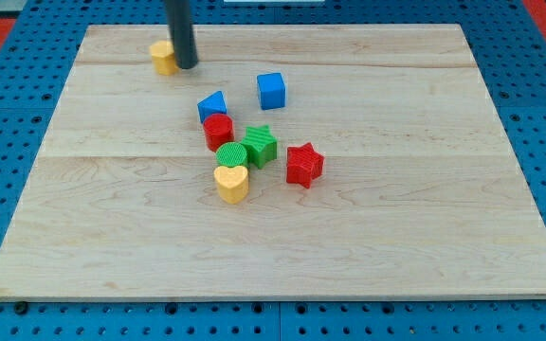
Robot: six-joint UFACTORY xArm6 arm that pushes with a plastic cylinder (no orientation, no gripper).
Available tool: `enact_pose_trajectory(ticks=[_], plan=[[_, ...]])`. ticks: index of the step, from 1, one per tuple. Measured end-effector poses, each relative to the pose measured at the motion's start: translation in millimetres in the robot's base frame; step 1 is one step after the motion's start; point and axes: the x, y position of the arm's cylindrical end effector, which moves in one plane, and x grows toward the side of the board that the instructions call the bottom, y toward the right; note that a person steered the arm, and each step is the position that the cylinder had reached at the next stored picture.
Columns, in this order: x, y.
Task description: Move your arm slightly to the right
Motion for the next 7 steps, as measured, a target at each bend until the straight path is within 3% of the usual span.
enact_pose_trajectory(ticks=[1, 3, 7], plan=[[-18.0, -24.2], [-18.3, 22.6], [-19.9, 53.0]])
